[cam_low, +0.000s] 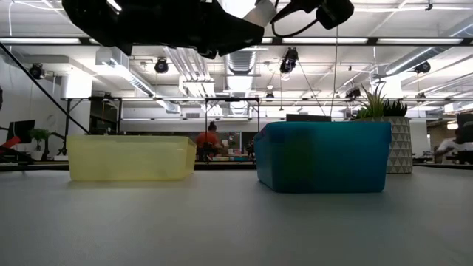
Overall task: Pick and place medicine bottles into bin by pill shape (circle, oval)
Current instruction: Put the white tablet bottle into the yellow bin
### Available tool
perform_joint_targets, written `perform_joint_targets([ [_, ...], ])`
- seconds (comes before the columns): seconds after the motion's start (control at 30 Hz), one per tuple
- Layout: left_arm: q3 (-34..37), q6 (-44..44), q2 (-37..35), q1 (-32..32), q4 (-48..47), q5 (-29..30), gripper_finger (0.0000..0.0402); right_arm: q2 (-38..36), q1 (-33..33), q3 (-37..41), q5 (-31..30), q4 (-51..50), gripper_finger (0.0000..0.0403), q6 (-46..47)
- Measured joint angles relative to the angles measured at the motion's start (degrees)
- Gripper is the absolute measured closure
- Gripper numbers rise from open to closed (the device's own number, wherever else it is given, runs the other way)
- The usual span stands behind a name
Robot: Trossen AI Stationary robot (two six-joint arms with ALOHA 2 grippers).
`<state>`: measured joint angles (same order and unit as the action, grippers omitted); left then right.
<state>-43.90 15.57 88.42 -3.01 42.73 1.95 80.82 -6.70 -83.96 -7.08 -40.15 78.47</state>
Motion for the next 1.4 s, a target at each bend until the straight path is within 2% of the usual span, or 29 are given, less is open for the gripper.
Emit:
perform_joint_targets([
  [0.43,-0.1,-0.3,0.0,0.0,0.7,0.2,0.0278,0.0,0.0,0.0,0.2,-0.2,0.0266,-2.2],
  [0.6,-0.1,-0.3,0.0,0.0,0.8,0.2,0.0281,0.0,0.0,0.0,0.4,-0.1,0.0251,-5.7],
  [0.83,0.0,-0.6,-0.1,-0.1,1.9,-0.6,0.0281,-0.8,0.0,0.1,1.8,0.1,0.0184,-9.7],
  [0.97,0.9,-4.5,-0.1,0.1,6.8,-7.7,0.0281,-2.9,0.0,0.1,2.3,0.8,0.0154,-14.9],
  [1.07,1.7,-6.9,-0.2,0.0,12.0,-12.8,0.0281,-5.5,-0.3,0.1,1.0,-0.3,0.0143,-23.0],
  [1.27,2.3,-15.1,-0.3,0.0,24.6,-26.0,0.0281,-9.3,-5.3,0.6,-8.1,0.3,0.0149,-42.8],
  [1.4,2.3,-22.8,-0.3,-0.1,33.9,-30.2,0.0279,-9.5,-9.5,1.3,-13.9,3.0,0.0162,-54.6],
])
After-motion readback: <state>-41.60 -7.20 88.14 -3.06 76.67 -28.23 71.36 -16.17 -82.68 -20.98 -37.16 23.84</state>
